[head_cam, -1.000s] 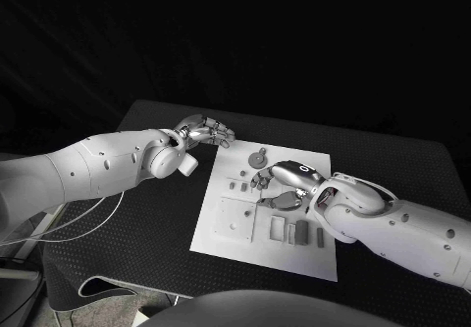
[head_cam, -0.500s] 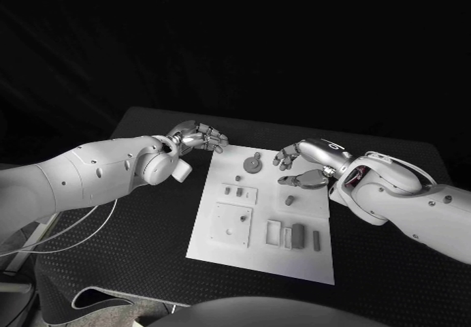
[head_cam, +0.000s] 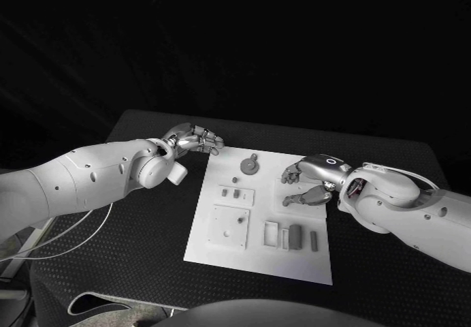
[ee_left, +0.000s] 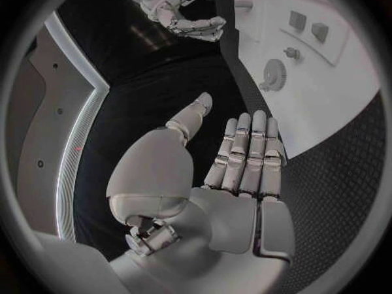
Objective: Assemble the parts on the task board
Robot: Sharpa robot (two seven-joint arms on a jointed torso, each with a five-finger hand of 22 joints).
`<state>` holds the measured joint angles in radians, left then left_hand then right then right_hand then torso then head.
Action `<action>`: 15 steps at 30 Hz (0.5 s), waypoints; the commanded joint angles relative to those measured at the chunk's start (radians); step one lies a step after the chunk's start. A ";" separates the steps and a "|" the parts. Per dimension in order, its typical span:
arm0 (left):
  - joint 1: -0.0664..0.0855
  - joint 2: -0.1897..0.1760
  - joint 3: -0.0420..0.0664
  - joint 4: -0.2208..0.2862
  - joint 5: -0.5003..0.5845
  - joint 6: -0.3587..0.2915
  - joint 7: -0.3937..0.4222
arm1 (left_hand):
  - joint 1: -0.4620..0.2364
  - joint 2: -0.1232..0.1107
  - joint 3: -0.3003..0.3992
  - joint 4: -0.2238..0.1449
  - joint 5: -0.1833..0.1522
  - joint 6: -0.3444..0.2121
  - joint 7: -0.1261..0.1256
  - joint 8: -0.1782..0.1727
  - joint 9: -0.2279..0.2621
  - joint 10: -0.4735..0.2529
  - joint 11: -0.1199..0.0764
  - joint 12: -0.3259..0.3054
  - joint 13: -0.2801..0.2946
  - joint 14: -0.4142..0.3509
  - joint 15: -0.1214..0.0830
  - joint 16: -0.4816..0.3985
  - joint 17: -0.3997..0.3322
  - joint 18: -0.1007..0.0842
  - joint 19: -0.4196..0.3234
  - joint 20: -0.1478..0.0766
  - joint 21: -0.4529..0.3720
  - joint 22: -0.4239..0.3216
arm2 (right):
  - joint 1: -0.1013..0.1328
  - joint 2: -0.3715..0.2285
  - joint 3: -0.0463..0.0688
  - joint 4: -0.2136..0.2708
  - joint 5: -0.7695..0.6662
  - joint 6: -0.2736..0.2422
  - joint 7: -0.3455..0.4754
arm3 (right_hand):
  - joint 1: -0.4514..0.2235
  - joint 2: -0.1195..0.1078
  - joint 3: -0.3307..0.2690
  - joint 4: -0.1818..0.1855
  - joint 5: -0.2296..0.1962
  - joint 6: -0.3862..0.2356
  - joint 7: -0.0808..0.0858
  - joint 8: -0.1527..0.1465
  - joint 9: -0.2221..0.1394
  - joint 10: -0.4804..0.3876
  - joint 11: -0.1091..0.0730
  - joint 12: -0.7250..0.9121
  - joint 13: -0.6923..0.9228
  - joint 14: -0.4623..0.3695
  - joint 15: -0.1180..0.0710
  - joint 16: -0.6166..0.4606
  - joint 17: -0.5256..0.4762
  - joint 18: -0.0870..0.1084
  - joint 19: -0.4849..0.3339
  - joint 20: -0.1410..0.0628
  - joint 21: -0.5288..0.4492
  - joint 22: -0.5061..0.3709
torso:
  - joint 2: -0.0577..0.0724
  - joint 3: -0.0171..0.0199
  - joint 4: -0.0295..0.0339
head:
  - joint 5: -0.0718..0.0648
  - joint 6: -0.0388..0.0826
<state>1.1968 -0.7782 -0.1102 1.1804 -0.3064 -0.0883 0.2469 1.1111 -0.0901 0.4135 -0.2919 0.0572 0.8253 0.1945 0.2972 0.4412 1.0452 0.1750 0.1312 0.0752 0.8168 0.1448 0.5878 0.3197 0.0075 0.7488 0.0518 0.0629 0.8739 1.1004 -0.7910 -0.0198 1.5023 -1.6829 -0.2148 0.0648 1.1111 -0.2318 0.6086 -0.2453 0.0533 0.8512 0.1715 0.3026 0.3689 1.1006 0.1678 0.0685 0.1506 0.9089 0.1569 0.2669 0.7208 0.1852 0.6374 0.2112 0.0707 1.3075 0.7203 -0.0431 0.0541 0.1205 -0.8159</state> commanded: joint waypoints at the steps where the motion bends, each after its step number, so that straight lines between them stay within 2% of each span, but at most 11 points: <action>1: 0.001 0.002 0.001 0.001 0.006 0.016 0.015 | -0.005 0.009 -0.006 0.002 -0.004 -0.003 0.001 -0.002 -0.001 -0.002 -0.005 -0.002 -0.001 -0.003 0.007 -0.004 0.001 -0.007 -0.001 0.003 0.004 -0.001 | -0.009 0.005 0.000 -0.009 -0.081 0.037 -0.046 | 0.002 -0.010 0.001 0.008 -0.001 -0.002 -0.004 0.002 -0.001 -0.006 -0.002 0.000 -0.001 -0.007 -0.002 -0.003 0.002 -0.011 -0.007 -0.001 -0.002 0.026 | 0.000 -0.0001 0.0014 | -0.002 -0.001; 4: 0.001 0.002 0.001 0.000 0.006 0.018 0.014 | -0.005 0.009 -0.006 0.003 -0.004 -0.003 0.001 -0.002 -0.001 -0.002 -0.005 -0.002 -0.001 -0.003 0.007 -0.005 0.001 -0.007 -0.002 0.003 0.004 -0.002 | -0.013 0.010 0.000 -0.018 -0.075 0.037 -0.044 | 0.007 -0.009 0.004 0.011 -0.001 0.000 -0.005 0.004 0.000 -0.001 -0.005 0.005 0.000 0.000 -0.005 0.002 0.007 -0.010 -0.002 -0.003 0.004 0.027 | 0.000 0.0002 0.0033 | -0.004 -0.004; 9: 0.001 0.003 0.000 -0.001 0.006 0.019 0.015 | -0.005 0.009 -0.006 0.003 -0.004 -0.003 0.001 -0.002 -0.001 -0.002 -0.005 -0.002 -0.001 -0.003 0.008 -0.005 0.002 -0.007 -0.002 0.003 0.004 -0.002 | -0.015 0.014 -0.001 -0.033 -0.083 0.044 -0.047 | 0.013 -0.003 0.005 0.011 -0.001 0.004 -0.004 0.009 0.002 0.006 -0.009 0.011 0.003 0.011 -0.011 0.008 0.014 -0.007 0.009 -0.005 0.012 0.026 | -0.001 -0.0020 0.0035 | -0.005 -0.006; 13: 0.001 0.004 0.000 -0.002 0.006 0.020 0.015 | -0.006 0.009 -0.007 0.003 -0.004 -0.004 0.001 -0.002 -0.001 -0.002 -0.005 -0.002 -0.001 -0.003 0.008 -0.005 0.002 -0.007 -0.002 0.003 0.004 -0.002 | -0.020 0.028 -0.012 -0.052 -0.085 0.047 -0.049 | 0.016 0.004 0.003 0.007 -0.001 0.014 0.000 0.017 0.005 0.027 -0.019 0.023 0.009 0.023 -0.016 0.015 0.021 -0.004 0.021 -0.008 0.019 0.026 | -0.001 -0.0026 0.0047 | -0.005 -0.008; 15: 0.001 0.004 0.000 -0.003 0.006 0.020 0.015 | -0.006 0.009 -0.007 0.003 -0.004 -0.004 0.001 -0.002 -0.001 -0.002 -0.005 -0.002 -0.001 -0.003 0.008 -0.006 0.002 -0.007 -0.002 0.003 0.004 -0.002 | -0.026 0.042 -0.021 -0.065 -0.090 0.046 -0.048 | 0.018 0.014 0.003 0.001 -0.001 0.026 0.002 0.025 0.008 0.043 -0.027 0.032 0.014 0.036 -0.022 0.021 0.026 -0.002 0.033 -0.010 0.026 0.026 | -0.001 -0.0012 0.0035 | -0.001 -0.009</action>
<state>1.1967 -0.7764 -0.1102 1.1773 -0.3063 -0.0844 0.2476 1.1075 -0.0865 0.4109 -0.2893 0.0572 0.8253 0.1945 0.2972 0.4413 1.0452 0.1749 0.1312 0.0753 0.8141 0.1475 0.5878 0.3206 0.0075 0.7488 0.0518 0.0629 0.8730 1.0800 -0.7565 -0.0387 1.4433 -1.7442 -0.1883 0.0247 1.1284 -0.2226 0.6138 -0.2401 0.0533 0.8709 0.1750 0.3243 0.3761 1.1376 0.1425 0.0971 0.1635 0.9399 0.1342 0.2843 0.7449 0.1855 0.6641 0.2006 0.0921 1.3075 0.7193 -0.0449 0.0580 0.1153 -0.8235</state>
